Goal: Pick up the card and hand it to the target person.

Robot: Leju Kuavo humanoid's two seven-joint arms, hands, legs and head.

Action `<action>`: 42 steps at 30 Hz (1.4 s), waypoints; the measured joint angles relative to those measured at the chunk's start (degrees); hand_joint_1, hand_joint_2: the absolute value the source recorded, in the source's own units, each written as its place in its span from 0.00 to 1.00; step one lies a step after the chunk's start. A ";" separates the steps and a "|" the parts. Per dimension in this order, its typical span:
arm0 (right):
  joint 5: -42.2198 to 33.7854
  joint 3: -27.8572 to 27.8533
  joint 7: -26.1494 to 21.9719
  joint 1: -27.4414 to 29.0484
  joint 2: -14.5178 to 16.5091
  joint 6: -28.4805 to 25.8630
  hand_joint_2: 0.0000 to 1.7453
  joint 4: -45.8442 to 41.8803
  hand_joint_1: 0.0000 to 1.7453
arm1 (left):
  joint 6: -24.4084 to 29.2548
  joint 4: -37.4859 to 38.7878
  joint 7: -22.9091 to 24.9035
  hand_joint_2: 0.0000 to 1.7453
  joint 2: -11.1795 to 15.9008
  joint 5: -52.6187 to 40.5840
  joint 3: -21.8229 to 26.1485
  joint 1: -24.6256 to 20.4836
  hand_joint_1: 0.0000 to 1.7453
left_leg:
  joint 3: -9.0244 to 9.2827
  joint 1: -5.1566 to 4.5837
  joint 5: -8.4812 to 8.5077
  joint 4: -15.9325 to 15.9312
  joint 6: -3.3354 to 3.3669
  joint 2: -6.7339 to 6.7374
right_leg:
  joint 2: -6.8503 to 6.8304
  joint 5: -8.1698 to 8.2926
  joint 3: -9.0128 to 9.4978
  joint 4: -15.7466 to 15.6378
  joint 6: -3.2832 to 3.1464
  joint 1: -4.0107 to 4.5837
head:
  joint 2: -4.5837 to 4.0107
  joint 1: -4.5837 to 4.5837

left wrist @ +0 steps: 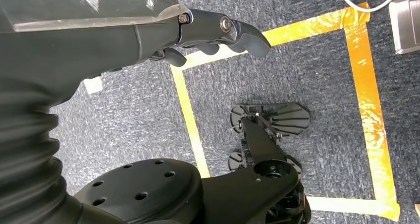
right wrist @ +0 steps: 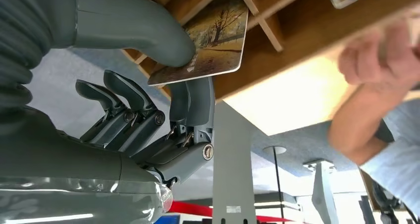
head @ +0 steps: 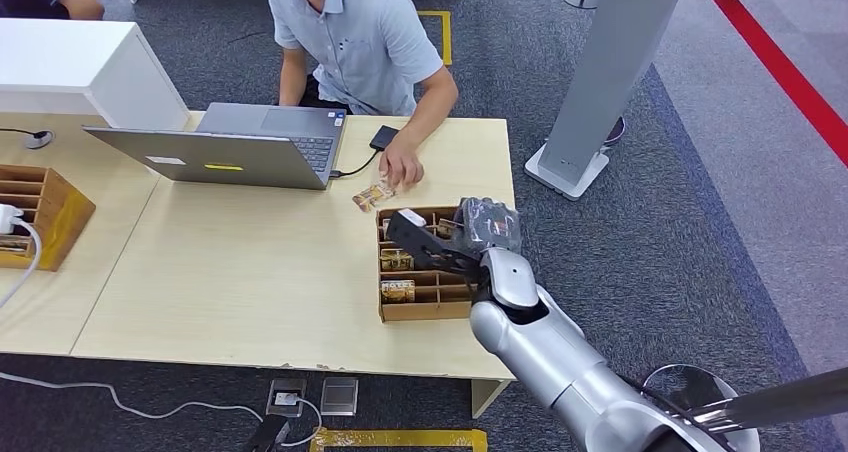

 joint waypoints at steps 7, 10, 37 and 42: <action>-0.77 -2.33 0.47 2.20 -3.69 -2.23 1.00 -11.71 1.00 | 0.34 0.01 0.00 1.00 0.00 0.66 -0.01 0.09 0.00 | 0.00 0.00 0.00 0.00 0.00 0.00 | 0.00 0.00 0.00 -0.01 0.00 0.00 | 0.01 0.00; -0.83 -3.33 0.61 2.81 -5.20 -2.79 1.00 -17.47 1.00 | 0.52 0.02 -0.05 1.00 0.00 0.71 0.00 0.10 0.00 | 0.00 0.00 0.00 0.00 0.00 0.00 | 0.00 0.00 0.00 -0.01 0.00 0.00 | 0.01 0.00; -9.76 -3.84 -9.28 -12.42 2.22 -3.42 1.00 7.06 1.00 | -1.74 0.00 2.75 1.00 -0.45 -3.58 -0.93 -1.95 0.00 | -0.04 0.00 0.02 0.00 0.00 -0.05 | -0.04 0.01 0.02 0.02 -0.01 0.00 | 0.01 0.01; -9.48 -3.34 -9.85 -12.74 4.26 -3.34 1.00 12.56 0.00 | -1.76 0.00 2.81 1.00 -0.46 -3.37 -0.97 -1.90 0.00 | -0.04 0.00 0.02 0.00 0.00 -0.04 | -0.03 0.01 0.01 0.02 -0.01 0.00 | 0.00 0.01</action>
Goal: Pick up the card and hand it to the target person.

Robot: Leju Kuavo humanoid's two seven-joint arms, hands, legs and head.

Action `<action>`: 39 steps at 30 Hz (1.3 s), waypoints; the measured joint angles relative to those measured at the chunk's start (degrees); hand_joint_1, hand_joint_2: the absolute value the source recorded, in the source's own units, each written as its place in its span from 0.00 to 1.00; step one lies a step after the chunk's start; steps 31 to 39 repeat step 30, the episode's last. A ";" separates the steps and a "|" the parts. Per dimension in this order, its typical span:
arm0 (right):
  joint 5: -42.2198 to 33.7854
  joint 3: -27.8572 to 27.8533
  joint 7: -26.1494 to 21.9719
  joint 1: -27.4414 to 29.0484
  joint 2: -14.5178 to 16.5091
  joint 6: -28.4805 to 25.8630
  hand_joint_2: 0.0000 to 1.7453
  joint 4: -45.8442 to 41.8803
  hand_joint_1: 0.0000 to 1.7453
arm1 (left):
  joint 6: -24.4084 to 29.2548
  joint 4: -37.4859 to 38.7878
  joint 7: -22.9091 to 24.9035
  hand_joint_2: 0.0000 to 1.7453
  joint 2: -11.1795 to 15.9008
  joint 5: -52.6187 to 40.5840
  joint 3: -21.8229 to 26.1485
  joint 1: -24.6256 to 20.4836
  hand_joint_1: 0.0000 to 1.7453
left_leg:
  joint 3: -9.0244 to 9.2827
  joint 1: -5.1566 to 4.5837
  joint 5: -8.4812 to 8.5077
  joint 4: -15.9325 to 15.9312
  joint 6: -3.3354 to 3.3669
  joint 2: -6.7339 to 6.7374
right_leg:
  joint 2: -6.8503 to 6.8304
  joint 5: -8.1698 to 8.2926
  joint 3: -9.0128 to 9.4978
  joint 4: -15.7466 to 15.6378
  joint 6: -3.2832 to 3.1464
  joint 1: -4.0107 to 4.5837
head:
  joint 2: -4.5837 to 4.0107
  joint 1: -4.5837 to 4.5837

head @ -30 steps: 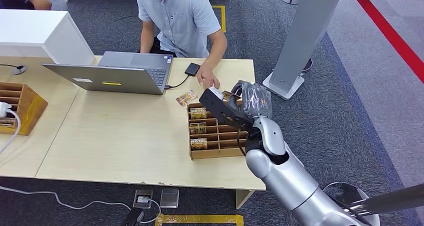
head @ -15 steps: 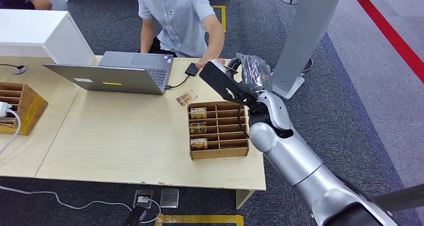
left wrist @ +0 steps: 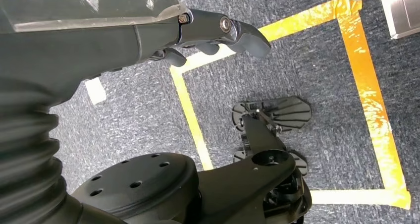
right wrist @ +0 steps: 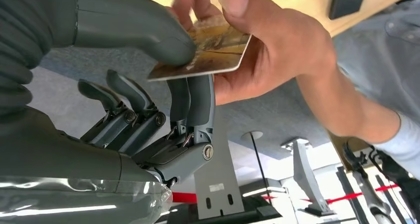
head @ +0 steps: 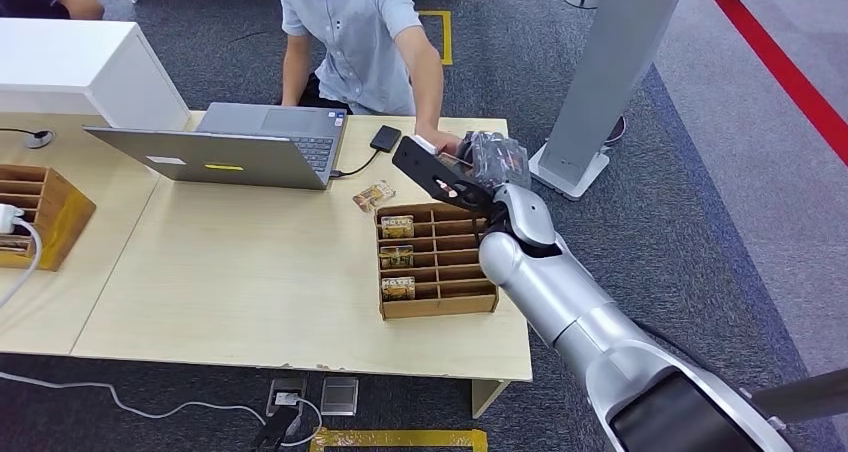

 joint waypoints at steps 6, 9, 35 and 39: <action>-0.14 0.31 -1.27 -0.13 1.14 -0.78 1.00 4.11 0.00 | -0.36 0.00 -0.48 1.00 0.00 -0.27 -0.02 -0.10 0.00 | 0.00 0.00 0.00 0.00 0.00 0.00 | 0.00 0.00 -0.02 0.00 0.00 0.00 | 0.00 -0.02; -0.40 0.36 -2.54 -0.28 1.22 -1.67 1.00 5.23 0.00 | -0.52 0.00 -0.76 1.00 0.00 -0.33 -0.02 -0.17 0.00 | 0.00 0.00 0.00 0.00 0.00 0.01 | 0.00 0.00 -0.01 0.00 0.00 0.00 | 0.00 -0.01; -12.95 -4.95 -10.11 7.16 -8.02 -11.36 1.00 -17.76 0.00 | 1.86 0.17 -4.44 1.00 0.14 1.55 0.06 1.81 0.00 | 0.04 0.00 -0.01 0.01 0.01 0.00 | -0.01 0.00 0.00 -0.07 0.00 -0.01 | 0.01 0.02; -12.95 -4.95 -10.11 7.16 -8.02 -11.36 1.00 -17.76 0.00 | 1.86 0.17 -4.44 1.00 0.14 1.55 0.06 1.81 0.00 | 0.04 0.00 -0.01 0.01 0.01 0.00 | -0.01 0.00 0.00 -0.07 0.00 -0.01 | 0.01 0.02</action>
